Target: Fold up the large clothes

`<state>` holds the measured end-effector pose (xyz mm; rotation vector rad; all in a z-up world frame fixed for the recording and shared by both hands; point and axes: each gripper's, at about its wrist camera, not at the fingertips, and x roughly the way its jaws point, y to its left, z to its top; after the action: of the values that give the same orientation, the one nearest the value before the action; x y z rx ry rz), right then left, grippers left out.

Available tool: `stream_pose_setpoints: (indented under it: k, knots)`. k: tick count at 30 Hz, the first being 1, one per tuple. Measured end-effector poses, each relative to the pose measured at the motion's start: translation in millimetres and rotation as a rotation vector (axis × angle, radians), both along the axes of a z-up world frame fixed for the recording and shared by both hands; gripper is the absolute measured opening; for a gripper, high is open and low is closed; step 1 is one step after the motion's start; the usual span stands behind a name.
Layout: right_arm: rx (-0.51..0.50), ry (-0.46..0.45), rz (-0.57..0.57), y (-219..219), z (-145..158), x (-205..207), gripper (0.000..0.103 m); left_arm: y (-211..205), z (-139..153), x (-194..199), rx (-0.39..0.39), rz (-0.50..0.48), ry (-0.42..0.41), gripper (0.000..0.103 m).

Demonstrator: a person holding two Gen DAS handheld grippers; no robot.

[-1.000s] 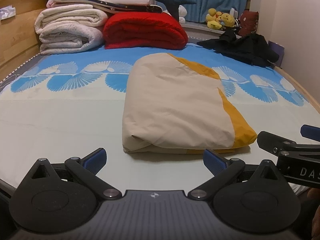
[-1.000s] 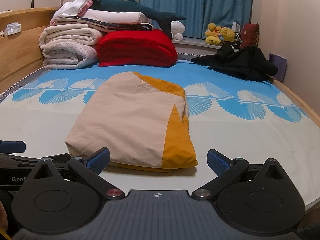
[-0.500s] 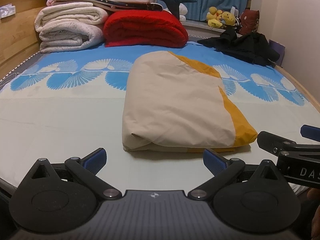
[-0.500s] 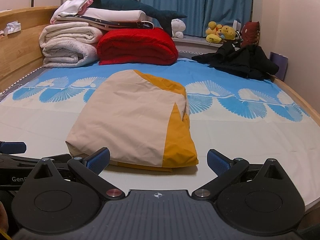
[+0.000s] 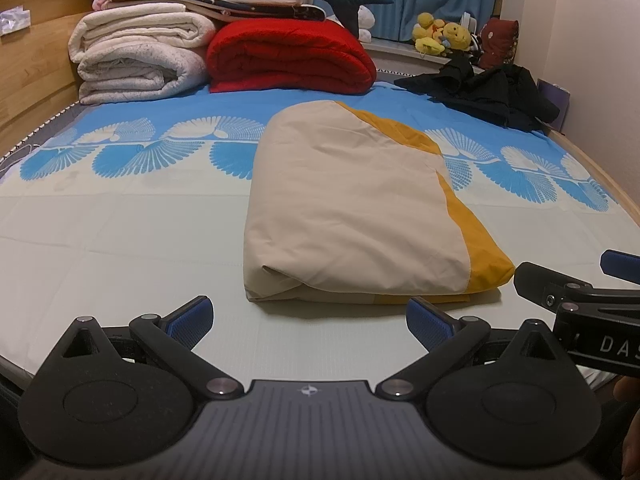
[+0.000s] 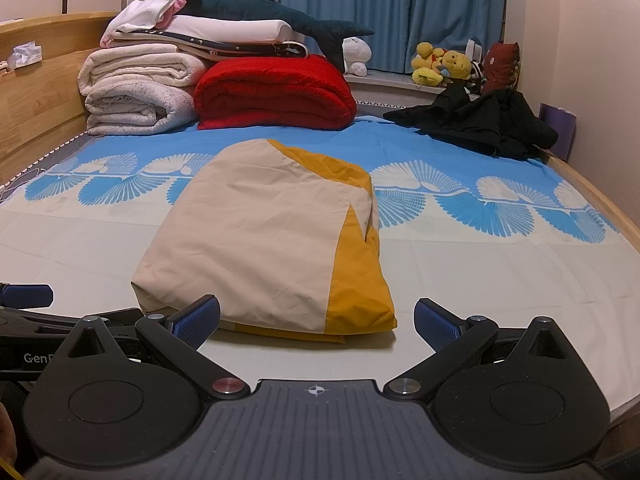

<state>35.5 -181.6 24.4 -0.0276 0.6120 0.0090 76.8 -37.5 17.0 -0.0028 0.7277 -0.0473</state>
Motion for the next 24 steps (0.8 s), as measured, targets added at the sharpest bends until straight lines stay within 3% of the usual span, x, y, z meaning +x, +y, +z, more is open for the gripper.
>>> stream_pose_setpoints:
  k: [24]
  knots:
    - [0.000,0.006,0.001,-0.4,-3.2,0.6,0.102,-1.1,-3.6,-1.7,0.001,-0.003,0.007,0.102]
